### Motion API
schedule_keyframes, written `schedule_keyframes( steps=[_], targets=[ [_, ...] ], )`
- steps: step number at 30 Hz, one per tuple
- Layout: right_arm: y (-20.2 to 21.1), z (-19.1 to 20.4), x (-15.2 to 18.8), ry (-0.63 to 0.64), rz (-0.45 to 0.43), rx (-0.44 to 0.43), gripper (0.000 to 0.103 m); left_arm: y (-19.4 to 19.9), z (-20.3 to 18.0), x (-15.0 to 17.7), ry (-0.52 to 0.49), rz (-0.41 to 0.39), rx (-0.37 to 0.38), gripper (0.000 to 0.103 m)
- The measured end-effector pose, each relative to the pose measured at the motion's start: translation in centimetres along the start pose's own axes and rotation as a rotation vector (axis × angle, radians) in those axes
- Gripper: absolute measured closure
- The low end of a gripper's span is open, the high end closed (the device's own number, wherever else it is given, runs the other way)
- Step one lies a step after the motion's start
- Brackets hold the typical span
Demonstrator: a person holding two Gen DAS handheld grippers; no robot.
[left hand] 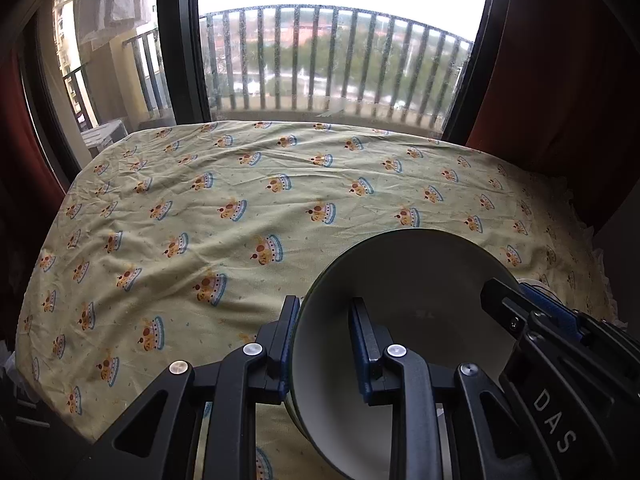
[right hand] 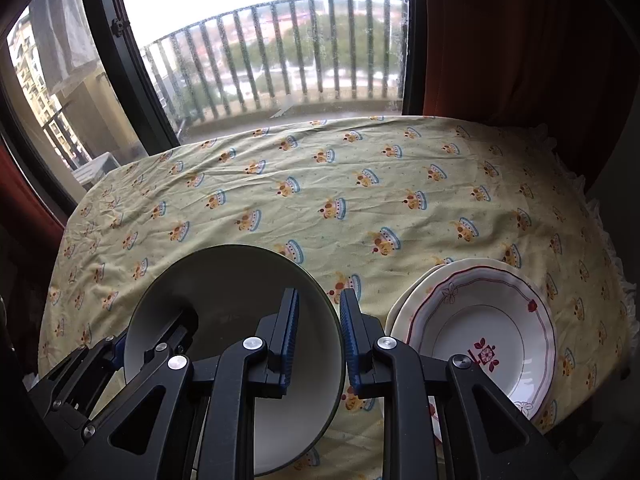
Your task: Organize plates and bowls
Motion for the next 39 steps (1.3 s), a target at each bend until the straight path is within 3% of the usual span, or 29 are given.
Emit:
schedule_keyframes(
  steps=[24,39],
  targets=[
    [-2.2,0.7,2.2,0.012,0.058,-0.008,0.078,-1.6,1.1,2.2,0.025,0.066,-0.014,0.080],
    [-3.7,0.1,2.8,0.016,0.065,0.022,0.076,-3.0,0.6,2.5,-0.035,0.073,-0.003,0.080]
  ],
)
Point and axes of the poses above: each gripper's, at about its wrist camera, not at the fingertips, and y roughly against the way its jaws point, z to its left, x to its underside, the point moved 10 cm from there along -y, roughly the way its jaws point, and after that the axes turned 13 degrees about -y, right-handed, at the moved point
